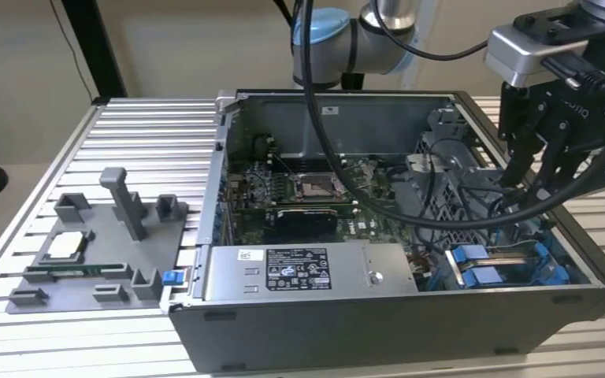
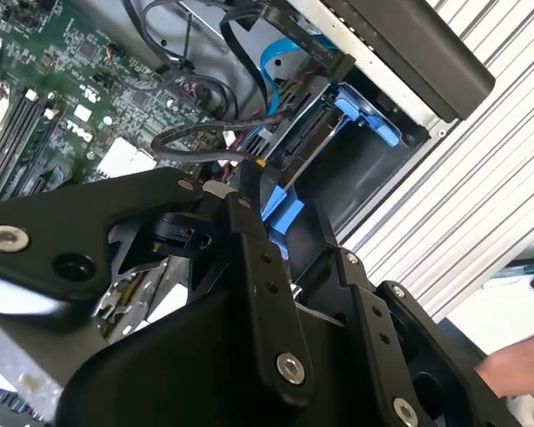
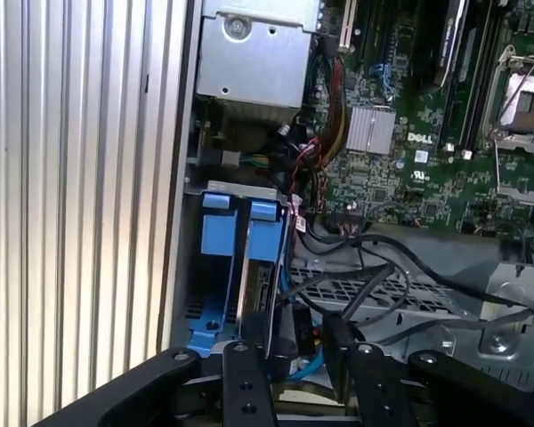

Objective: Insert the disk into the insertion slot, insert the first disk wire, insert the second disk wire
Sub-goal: 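Insert the first disk wire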

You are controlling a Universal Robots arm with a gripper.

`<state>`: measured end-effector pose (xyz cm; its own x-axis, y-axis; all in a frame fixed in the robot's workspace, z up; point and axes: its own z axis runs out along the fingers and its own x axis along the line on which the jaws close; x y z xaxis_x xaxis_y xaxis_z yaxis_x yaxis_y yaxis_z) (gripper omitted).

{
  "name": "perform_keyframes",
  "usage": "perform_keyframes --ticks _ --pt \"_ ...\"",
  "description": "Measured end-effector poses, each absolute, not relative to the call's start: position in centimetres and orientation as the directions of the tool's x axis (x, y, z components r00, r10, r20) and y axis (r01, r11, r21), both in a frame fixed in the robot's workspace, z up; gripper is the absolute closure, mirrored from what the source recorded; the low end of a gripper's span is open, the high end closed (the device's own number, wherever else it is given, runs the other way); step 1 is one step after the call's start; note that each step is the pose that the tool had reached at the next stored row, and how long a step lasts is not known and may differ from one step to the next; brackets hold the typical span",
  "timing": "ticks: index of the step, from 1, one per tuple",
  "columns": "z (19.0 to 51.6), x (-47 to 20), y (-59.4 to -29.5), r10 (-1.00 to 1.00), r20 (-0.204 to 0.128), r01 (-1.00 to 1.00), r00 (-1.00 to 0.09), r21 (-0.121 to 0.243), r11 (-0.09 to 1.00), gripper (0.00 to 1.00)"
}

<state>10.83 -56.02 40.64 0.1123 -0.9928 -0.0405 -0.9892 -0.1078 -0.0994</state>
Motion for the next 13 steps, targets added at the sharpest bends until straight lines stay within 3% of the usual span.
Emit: perform_keyframes --ticks 13 --pt "40.01 10.4 -55.75 -0.99 -0.037 -0.983 0.138 -0.126 -0.132 0.0"
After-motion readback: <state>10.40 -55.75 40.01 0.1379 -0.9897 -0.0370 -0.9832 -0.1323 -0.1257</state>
